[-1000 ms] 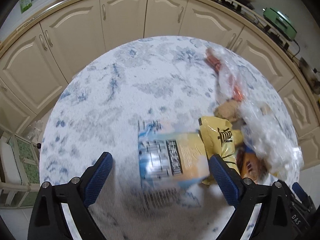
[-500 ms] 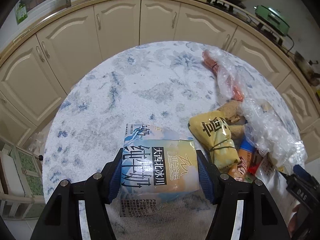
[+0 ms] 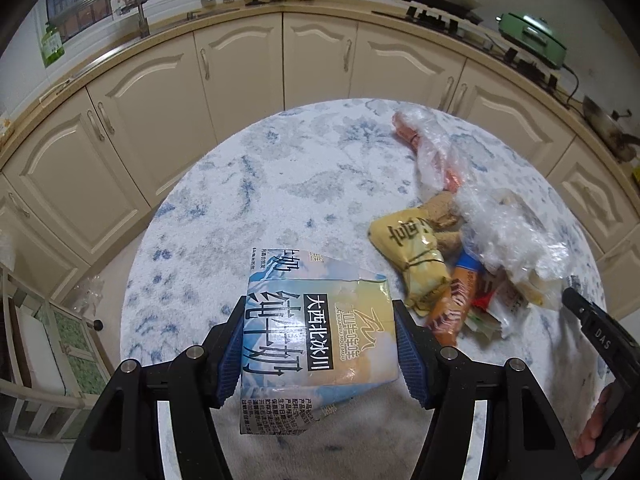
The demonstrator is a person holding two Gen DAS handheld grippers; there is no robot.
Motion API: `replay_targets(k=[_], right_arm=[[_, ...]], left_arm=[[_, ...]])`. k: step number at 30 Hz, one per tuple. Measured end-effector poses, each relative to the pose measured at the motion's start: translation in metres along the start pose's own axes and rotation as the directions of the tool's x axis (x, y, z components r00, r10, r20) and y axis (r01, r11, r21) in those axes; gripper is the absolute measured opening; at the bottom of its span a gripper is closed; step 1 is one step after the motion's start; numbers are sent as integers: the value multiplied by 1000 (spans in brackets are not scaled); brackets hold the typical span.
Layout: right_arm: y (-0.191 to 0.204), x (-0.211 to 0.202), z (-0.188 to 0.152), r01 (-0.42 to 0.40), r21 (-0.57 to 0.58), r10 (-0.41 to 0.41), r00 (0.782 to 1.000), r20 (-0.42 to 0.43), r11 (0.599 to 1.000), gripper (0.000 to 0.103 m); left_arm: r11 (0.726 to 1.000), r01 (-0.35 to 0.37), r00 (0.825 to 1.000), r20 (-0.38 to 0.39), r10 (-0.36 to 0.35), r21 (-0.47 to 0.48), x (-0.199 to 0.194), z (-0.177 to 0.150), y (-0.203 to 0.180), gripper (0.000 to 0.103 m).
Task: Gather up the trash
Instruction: 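Grasp the milk carton with the left gripper while the right gripper grasps the white barcode sachet, then carry the milk carton and white sachet over the blue bin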
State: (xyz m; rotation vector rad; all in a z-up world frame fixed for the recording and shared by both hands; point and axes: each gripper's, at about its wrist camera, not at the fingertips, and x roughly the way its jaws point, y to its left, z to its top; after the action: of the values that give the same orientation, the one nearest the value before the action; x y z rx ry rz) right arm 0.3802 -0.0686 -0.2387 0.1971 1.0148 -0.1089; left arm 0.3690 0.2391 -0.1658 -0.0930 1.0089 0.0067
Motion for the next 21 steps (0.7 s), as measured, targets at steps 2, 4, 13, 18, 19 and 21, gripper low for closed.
replay_targets(k=[2, 4, 13, 18, 19, 21], right_arm=[[-4, -9, -4, -7, 4, 7, 1000, 10, 1000, 18], [-9, -18, -8, -10, 10, 10, 1000, 22, 1000, 18], [-50, -63, -26, -3, 60, -2, 997, 82, 998, 18], [-87, -83, -39, 40, 124, -52, 994, 98, 992, 18], [-94, -86, -42, 49, 136, -62, 993, 99, 990, 18], [-109, -92, -47, 65, 161, -82, 992, 100, 985, 18]], left_arm=[[1000, 13, 1000, 4, -13, 10, -7, -3, -5, 61], [1000, 17, 1000, 10, -17, 22, -15, -9, -13, 61], [990, 72, 997, 30, -77, 124, -55, -39, -67, 61], [963, 137, 988, 33, -149, 230, -73, -58, -110, 61], [955, 151, 986, 30, -164, 257, -77, -63, -121, 61], [937, 176, 981, 25, -193, 302, -82, -72, -141, 61]])
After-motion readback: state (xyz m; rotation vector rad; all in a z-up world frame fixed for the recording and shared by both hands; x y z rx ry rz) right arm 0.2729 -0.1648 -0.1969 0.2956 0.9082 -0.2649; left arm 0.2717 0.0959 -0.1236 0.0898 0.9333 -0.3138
